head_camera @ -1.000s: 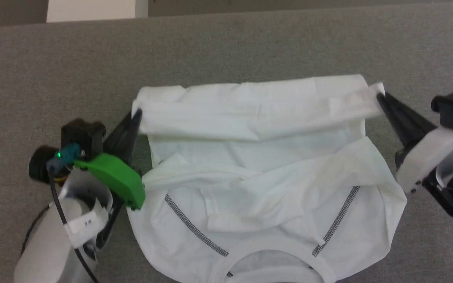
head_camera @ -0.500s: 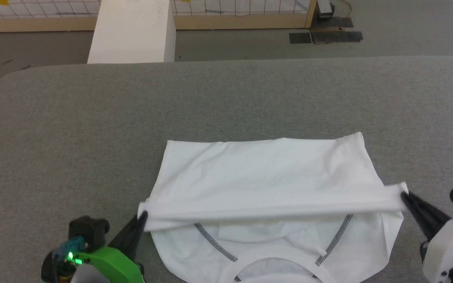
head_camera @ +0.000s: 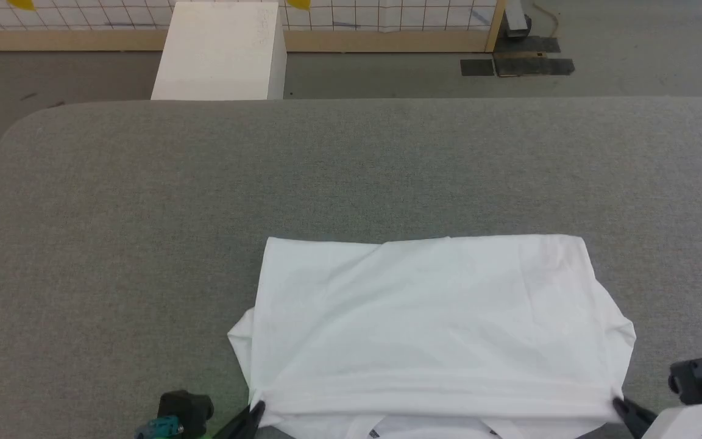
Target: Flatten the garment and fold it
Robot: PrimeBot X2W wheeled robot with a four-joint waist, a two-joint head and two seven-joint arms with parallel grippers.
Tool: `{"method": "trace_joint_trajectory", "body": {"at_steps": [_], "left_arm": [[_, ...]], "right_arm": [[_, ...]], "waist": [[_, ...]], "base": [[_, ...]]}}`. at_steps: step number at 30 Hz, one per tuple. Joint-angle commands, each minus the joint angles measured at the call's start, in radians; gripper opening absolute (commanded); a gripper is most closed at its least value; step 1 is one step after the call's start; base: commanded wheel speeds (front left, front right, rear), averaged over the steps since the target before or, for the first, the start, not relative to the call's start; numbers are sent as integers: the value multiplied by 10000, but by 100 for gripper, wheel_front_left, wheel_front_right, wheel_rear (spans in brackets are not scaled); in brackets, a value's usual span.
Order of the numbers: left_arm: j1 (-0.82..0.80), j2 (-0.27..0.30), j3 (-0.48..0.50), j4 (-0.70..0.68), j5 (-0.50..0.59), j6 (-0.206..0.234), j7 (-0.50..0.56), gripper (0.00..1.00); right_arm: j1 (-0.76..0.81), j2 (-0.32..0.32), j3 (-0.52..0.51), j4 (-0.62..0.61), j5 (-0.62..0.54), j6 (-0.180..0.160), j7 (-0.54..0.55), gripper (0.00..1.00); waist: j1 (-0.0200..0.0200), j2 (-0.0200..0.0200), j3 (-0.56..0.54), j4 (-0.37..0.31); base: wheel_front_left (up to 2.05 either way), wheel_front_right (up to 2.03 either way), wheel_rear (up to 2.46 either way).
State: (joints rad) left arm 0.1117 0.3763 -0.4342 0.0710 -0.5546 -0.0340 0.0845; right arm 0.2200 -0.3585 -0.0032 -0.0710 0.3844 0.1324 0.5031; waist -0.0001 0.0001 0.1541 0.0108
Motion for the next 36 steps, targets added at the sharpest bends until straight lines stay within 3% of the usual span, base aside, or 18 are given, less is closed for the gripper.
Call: {"method": "trace_joint_trajectory", "body": {"at_steps": [1, 2, 3, 9, 16, 20, 28, 36], "left_arm": [[15, -55, -32, 287, -81, -45, -52, 31], [19, -79, -53, 432, -96, -45, -48, 91], [30, -109, -60, 592, -123, -15, -20, 100], [235, -220, 153, 918, -244, 221, -431, 100], [215, -353, 1131, 383, -104, 710, -2569, 100], [-373, -571, 1560, 142, 365, 993, -3293, 100], [-1549, -1208, 2626, -465, 1798, 1320, -3457, 100], [-2071, -1846, 3304, -407, 2654, 907, -3460, 100]], "right_arm": [[188, 195, -80, 239, -74, -17, 195, 0], [228, 252, -56, 308, -103, -17, 287, 46], [283, 332, -62, 358, -95, -17, 395, 100], [604, 997, -892, 107, -24, -17, 412, 100], [700, 2417, -2446, -1118, 424, -17, -427, 100], [177, 2775, -2764, -1080, 489, -17, -993, 100], [-1594, 2984, -2665, 665, -345, -17, -1628, 100], [-3192, 2613, -2422, 3151, -1106, -17, -1043, 100]], "waist": [[1, -1, -91, -6], [1, -1, -135, -8], [1, -1, -191, -7], [1, -1, -647, 54], [1, -1, -1008, 194], [1, -1, -953, 265], [1, -1, -590, 248], [1, -1, -304, 306]], "base": [[0, 0, 0], [0, 0, 0], [0, 0, 0], [0, 0, 0], [0, 0, 0], [0, 0, 0], [0, 0, 0], [0, 0, 0]]}}
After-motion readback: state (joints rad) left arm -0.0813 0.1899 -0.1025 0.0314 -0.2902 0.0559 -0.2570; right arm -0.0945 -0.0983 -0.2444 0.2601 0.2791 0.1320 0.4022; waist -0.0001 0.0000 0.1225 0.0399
